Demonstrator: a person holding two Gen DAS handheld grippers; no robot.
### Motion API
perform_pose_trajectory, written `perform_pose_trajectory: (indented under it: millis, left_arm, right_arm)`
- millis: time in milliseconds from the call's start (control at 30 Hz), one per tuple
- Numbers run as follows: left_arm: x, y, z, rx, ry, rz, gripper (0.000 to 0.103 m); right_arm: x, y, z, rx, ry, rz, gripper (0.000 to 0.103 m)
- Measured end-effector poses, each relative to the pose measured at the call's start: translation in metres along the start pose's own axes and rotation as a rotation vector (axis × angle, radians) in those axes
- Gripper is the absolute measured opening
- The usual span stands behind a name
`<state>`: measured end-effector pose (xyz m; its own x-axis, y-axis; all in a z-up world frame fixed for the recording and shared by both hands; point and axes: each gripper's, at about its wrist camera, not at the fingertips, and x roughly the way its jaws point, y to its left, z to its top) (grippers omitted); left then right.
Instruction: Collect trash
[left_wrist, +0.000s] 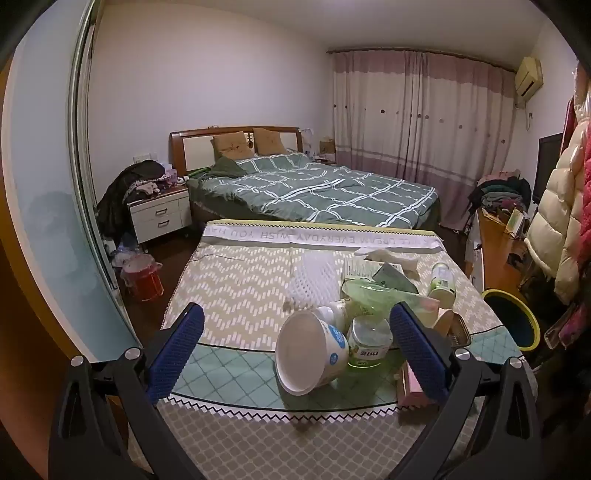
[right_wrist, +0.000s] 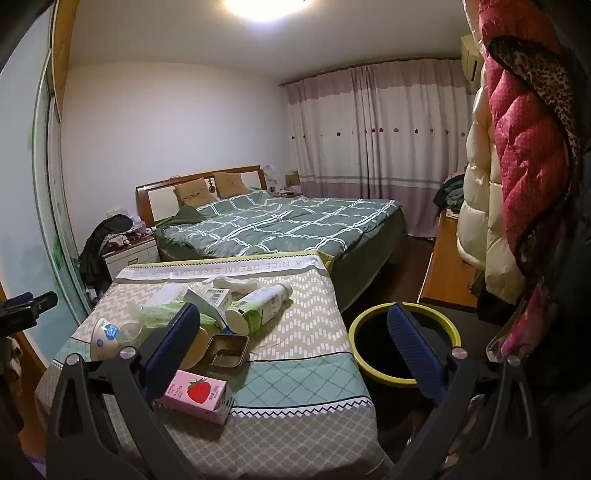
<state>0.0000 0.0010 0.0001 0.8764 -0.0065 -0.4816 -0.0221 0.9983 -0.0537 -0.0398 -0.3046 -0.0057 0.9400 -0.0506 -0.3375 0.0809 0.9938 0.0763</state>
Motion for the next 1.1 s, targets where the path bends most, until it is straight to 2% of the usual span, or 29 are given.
perform_pose_trajectory:
  millis: [133,167,367,1100]
  left_arm:
    - [0.0,0.009,0.003,-0.026,0.0,0.001,0.099]
    - [-0.002,0.003,0.003,0.003,-0.008,0.02,0.099]
    - [-0.007,0.0,0.003,0.016,-0.034,0.013,0.099]
    - [0.002,-0.003,0.0,0.032,-0.012,0.006,0.099]
  right_arm:
    - [-0.002,0.0,0.0,-0.001,-0.001,0.005,0.097]
    - [0.001,-0.001,0.0,-0.001,-0.001,0.004,0.097]
    - [0.006,-0.002,-0.003,0.011,0.012,-0.008,0.097]
    - [0.017,-0.004,-0.006,0.029,0.054,-0.015,0.097]
